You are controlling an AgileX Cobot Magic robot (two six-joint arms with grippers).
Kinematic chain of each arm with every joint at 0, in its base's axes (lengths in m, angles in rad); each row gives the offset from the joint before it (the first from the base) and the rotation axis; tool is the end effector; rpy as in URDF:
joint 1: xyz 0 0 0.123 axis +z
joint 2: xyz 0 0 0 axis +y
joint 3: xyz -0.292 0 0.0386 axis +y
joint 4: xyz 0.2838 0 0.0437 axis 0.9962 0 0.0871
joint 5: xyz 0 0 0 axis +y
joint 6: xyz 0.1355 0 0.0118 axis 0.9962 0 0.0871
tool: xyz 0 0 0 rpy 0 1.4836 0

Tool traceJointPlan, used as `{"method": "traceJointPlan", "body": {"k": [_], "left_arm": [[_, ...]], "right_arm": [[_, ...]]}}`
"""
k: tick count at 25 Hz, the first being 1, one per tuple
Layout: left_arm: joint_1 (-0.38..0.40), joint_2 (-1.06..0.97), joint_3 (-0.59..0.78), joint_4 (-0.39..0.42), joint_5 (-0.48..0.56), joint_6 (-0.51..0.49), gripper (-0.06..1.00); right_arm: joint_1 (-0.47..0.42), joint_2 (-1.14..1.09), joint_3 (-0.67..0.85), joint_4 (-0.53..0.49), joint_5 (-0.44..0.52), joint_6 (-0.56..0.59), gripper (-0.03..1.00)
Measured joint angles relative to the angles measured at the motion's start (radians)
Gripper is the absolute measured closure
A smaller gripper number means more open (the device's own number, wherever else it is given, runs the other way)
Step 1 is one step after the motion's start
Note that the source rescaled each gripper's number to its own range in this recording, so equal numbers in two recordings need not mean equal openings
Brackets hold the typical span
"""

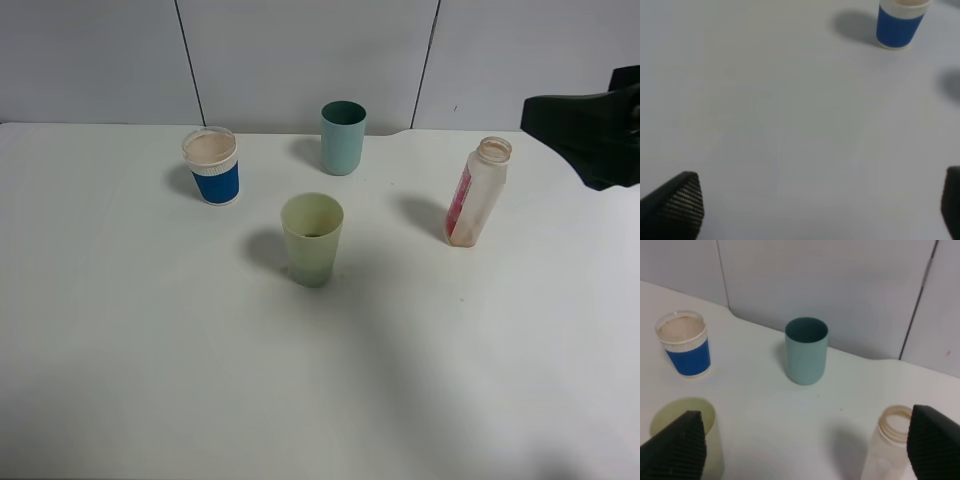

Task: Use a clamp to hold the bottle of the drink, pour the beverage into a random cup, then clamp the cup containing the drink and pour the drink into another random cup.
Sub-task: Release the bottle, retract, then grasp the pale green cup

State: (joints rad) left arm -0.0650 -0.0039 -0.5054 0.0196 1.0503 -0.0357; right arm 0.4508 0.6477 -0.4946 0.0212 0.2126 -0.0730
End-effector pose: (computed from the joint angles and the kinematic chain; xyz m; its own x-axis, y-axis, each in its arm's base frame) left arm 0.0566 -0.0014 0.2773 -0.4385 0.0025 -0.8987 0.0383 0.9991 -0.0159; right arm 0.1873 0.0913 0.2924 -0.2241 -0.1665 -0.9602 -0.4519 0.8907 -0.0490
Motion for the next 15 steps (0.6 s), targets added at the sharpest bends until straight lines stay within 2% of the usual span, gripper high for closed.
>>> {"method": "traceJointPlan", "body": {"k": [3, 7, 12, 15], "left_arm": [[0.000, 0.000, 0.000, 0.000, 0.000, 0.000, -0.06], [0.000, 0.000, 0.000, 0.000, 0.000, 0.000, -0.06], [0.000, 0.000, 0.000, 0.000, 0.000, 0.000, -0.06], [0.000, 0.000, 0.000, 0.000, 0.000, 0.000, -0.06]], "right_arm": [[-0.002, -0.075, 0.000, -0.048, 0.096, 0.054, 0.30], [-0.002, -0.159, 0.000, -0.056, 0.245, 0.073, 0.30], [-0.002, -0.277, 0.000, -0.068, 0.315, 0.073, 0.31], [-0.002, -0.341, 0.000, -0.111, 0.390, 0.073, 0.31]]}}
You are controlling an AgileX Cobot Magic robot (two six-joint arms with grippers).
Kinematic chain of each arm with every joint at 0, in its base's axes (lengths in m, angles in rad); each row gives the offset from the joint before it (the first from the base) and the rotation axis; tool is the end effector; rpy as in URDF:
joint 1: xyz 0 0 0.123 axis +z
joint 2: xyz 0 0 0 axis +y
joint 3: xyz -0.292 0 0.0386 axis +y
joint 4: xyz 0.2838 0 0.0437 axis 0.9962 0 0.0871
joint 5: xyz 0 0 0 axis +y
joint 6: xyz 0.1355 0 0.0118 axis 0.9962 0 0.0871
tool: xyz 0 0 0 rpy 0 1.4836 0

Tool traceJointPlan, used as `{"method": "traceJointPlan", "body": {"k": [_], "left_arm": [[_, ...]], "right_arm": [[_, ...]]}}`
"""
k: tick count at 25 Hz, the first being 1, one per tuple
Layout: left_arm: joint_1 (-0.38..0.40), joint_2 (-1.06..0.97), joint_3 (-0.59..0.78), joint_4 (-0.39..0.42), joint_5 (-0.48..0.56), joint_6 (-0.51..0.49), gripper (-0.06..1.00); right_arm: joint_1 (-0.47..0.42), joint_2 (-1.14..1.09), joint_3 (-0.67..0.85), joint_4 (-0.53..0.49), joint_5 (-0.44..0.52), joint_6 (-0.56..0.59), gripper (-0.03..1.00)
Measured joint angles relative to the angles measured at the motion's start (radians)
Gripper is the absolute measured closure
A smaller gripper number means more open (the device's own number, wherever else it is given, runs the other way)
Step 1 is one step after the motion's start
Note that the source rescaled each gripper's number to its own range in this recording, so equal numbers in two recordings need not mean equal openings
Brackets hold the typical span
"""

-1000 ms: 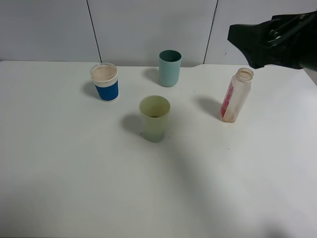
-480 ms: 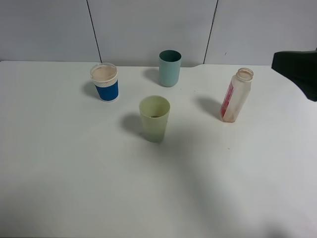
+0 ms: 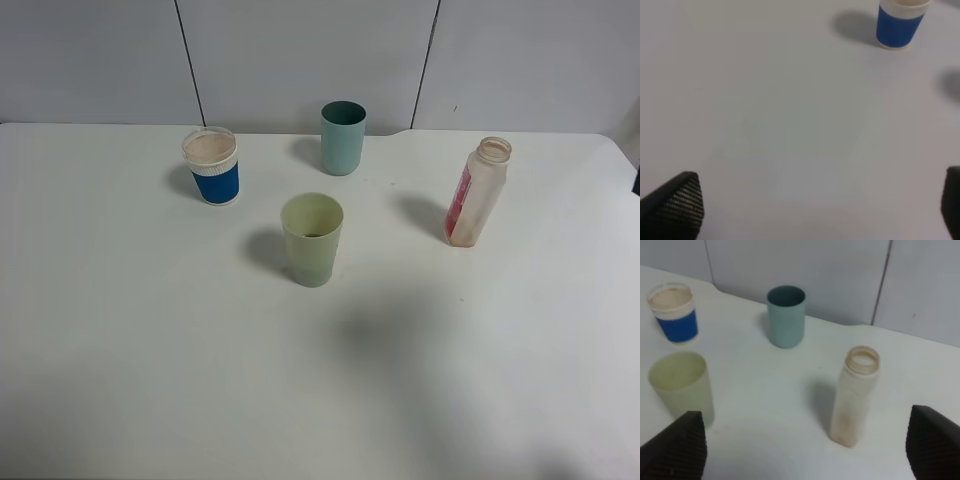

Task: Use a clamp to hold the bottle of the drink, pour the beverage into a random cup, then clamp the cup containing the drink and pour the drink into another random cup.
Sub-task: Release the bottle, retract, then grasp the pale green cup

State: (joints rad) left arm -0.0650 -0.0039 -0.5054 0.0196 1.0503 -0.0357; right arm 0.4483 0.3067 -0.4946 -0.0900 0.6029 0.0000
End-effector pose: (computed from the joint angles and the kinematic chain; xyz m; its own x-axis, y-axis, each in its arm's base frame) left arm 0.0566 -0.0014 0.2773 -0.4385 0.0025 -0.8987 0.0383 0.9991 -0.0159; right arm 0.1225 0.0512 0.3004 -0.2589 -0.2067 -0.9435 -0.4097 0.9081 -0.0865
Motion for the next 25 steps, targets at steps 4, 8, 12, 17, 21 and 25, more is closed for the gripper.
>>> {"method": "traceJointPlan", "body": {"k": [4, 8, 12, 17, 21, 25], "left_arm": [[0.000, 0.000, 0.000, 0.000, 0.000, 0.000, -0.06], [0.000, 0.000, 0.000, 0.000, 0.000, 0.000, -0.06], [0.000, 0.000, 0.000, 0.000, 0.000, 0.000, -0.06], [0.000, 0.000, 0.000, 0.000, 0.000, 0.000, -0.06], [0.000, 0.000, 0.000, 0.000, 0.000, 0.000, -0.06], [0.000, 0.000, 0.000, 0.000, 0.000, 0.000, -0.06]], "right_arm": [[0.000, -0.069, -0.001, -0.078, 0.139, 0.070, 0.31], [0.000, -0.137, -0.001, -0.137, 0.214, 0.133, 0.31], [0.000, -0.196, -0.005, -0.145, 0.276, 0.147, 0.31], [0.000, -0.221, -0.043, -0.110, 0.371, 0.147, 0.31], [0.000, -0.221, -0.068, -0.065, 0.432, 0.140, 0.32], [0.000, -0.223, -0.070, -0.047, 0.521, 0.112, 0.33]]}}
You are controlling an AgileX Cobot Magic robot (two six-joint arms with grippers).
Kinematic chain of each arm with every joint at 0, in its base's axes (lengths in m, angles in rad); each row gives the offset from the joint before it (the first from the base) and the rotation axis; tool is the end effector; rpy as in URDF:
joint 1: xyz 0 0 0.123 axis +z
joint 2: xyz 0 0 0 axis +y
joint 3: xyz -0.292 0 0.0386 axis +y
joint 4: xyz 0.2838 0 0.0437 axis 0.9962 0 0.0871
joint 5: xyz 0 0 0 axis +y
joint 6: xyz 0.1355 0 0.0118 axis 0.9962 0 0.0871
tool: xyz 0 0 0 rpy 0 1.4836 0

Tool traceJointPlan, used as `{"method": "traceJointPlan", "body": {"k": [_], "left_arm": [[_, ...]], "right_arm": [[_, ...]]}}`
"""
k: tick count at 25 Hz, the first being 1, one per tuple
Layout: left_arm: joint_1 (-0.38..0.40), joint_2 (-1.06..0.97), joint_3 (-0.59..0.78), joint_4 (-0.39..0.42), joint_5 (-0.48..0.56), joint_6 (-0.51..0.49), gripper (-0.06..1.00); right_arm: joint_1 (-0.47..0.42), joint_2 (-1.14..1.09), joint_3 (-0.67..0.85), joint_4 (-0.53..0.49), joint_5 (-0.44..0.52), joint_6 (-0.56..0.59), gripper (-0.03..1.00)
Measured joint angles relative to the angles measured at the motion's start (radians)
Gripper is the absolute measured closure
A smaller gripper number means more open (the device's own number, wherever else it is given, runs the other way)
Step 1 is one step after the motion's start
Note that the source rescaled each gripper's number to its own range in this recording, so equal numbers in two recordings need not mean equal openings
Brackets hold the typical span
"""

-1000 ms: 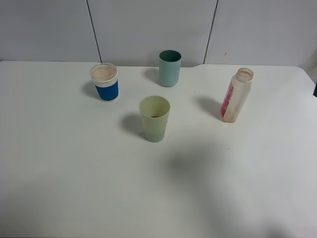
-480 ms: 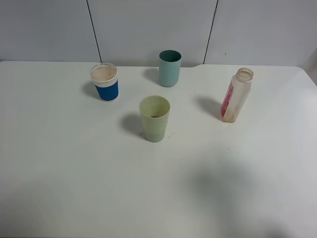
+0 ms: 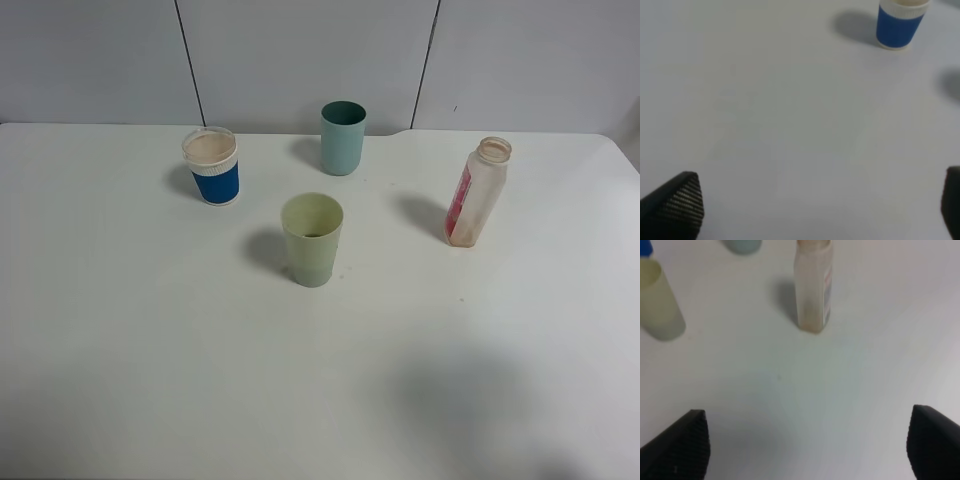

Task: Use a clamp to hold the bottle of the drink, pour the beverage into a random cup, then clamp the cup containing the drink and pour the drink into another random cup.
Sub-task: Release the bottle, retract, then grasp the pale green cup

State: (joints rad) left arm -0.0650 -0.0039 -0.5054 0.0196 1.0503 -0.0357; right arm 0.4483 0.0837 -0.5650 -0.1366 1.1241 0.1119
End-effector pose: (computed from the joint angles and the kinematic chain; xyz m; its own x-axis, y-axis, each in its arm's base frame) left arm 0.0566 -0.0014 0.2773 -0.4385 0.0025 -0.8987 0.0383 0.9991 -0.0159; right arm 0.0600 0.0103 0.2852 -0.4895 -0.1776 -0.8537 -0.3106 0.9503 -0.0195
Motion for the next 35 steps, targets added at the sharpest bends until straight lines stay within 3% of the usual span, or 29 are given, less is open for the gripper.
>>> {"method": "traceJointPlan", "body": {"k": [9, 15, 30, 35], "left_arm": [[0.000, 0.000, 0.000, 0.000, 0.000, 0.000, -0.06], [0.000, 0.000, 0.000, 0.000, 0.000, 0.000, -0.06], [0.000, 0.000, 0.000, 0.000, 0.000, 0.000, -0.06], [0.000, 0.000, 0.000, 0.000, 0.000, 0.000, -0.06]], "right_arm": [[0.000, -0.086, 0.030, 0.005, 0.004, -0.009, 0.37], [0.000, -0.086, 0.059, 0.067, -0.055, -0.025, 0.37], [-0.002, -0.086, 0.060, 0.069, -0.059, -0.028, 0.37], [-0.087, -0.086, 0.060, 0.070, -0.060, -0.028, 0.37]]}}
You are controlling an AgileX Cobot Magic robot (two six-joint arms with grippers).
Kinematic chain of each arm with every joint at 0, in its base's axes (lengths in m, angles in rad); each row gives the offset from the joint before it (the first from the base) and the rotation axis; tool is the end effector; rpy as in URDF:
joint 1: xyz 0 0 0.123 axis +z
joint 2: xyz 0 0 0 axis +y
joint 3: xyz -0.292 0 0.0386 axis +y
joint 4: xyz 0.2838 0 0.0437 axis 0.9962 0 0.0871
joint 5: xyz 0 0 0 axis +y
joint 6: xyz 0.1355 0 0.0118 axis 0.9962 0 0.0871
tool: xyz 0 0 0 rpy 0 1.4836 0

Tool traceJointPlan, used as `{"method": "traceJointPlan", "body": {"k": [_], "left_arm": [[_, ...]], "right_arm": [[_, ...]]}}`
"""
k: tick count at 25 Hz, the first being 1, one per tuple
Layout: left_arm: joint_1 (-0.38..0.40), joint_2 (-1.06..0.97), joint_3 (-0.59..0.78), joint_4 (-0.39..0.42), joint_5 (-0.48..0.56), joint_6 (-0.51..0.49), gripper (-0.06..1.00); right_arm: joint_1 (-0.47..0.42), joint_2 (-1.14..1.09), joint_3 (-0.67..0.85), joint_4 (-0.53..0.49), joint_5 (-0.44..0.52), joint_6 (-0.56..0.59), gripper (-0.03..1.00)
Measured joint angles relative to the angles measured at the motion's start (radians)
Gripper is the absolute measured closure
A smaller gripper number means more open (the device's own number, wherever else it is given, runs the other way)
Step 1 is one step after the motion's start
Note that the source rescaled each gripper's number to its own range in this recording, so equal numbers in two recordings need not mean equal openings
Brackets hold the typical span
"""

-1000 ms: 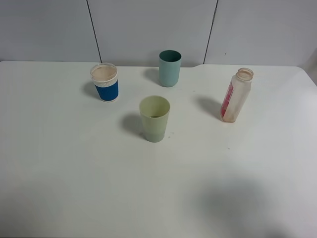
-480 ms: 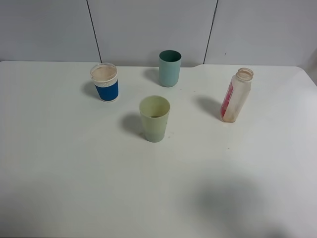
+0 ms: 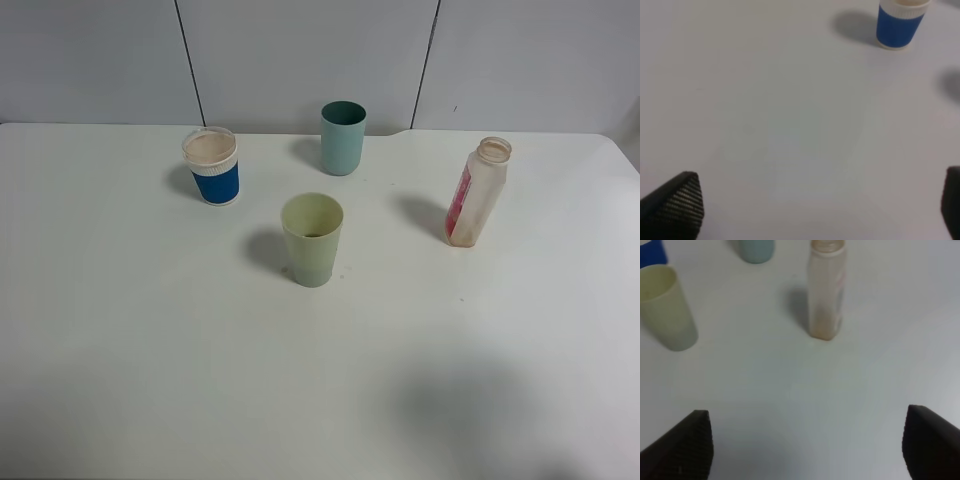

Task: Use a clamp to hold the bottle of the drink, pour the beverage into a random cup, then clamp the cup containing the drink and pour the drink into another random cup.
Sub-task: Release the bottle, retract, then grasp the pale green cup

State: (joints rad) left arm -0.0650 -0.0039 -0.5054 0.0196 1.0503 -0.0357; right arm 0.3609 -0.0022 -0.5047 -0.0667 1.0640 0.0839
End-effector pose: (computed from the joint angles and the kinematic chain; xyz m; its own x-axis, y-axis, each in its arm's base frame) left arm 0.0566 -0.0014 0.2773 -0.4385 0.0025 -0.8987 0.0383 0.9991 -0.0159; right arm 0.0551 0.0123 0.2755 -0.4379 -0.1104 -0.8922 -0.2817 0.9593 0.0196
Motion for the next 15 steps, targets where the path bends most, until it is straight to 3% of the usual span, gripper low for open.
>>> {"method": "traceJointPlan", "body": {"k": [15], "left_arm": [[0.000, 0.000, 0.000, 0.000, 0.000, 0.000, -0.06]], "right_arm": [[-0.344, 0.000, 0.000, 0.000, 0.000, -0.002, 0.37]]}}
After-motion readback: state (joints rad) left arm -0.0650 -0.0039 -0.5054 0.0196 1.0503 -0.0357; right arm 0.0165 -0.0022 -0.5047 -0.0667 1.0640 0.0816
